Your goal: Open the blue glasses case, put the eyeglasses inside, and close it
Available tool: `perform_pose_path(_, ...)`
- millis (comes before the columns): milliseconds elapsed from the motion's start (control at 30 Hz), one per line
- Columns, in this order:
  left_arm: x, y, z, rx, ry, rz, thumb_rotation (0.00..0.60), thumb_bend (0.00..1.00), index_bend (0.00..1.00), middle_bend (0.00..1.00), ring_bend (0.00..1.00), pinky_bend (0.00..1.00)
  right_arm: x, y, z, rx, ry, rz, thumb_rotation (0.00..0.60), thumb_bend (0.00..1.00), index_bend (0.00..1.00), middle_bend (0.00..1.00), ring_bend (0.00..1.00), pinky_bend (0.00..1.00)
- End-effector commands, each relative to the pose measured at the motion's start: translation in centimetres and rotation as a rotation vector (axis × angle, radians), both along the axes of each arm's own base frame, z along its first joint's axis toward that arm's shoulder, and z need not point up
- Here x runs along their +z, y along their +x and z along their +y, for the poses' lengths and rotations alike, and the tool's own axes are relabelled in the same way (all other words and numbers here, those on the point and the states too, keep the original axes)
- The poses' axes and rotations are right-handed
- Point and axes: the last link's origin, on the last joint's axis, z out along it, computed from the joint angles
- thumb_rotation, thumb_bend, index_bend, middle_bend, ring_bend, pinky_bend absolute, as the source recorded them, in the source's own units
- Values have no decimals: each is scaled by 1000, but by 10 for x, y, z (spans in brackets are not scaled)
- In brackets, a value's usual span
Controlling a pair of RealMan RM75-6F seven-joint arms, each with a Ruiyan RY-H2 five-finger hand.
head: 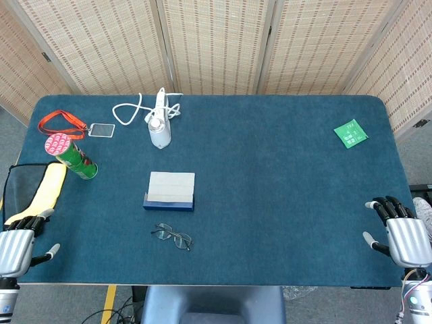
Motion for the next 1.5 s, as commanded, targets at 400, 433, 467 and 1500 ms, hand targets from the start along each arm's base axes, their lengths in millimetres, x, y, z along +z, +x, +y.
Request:
perform_pose_path(400, 0, 1, 0, -11, -6, -3, 600, 256, 220, 369, 308, 348, 5, 0, 4, 5, -21, -2, 600, 207, 273, 243, 196, 302)
perform_pose_path(433, 1, 1, 0, -14, -7, -3, 600, 256, 221, 369, 308, 348, 5, 0, 4, 5, -22, -2, 600, 207, 273, 243, 197, 302)
perform_pose_path(467, 1, 2, 1, -17, -7, -3, 600, 256, 221, 369, 308, 348, 5, 0, 5, 6, -24, -2, 600, 207, 273, 243, 197, 302)
perform_pose_path(1500, -59, 82, 124, -323, -452, 58, 600, 526, 251, 985, 889, 951, 13, 3, 1, 22, -38, 12, 600, 211, 273, 245, 209, 302)
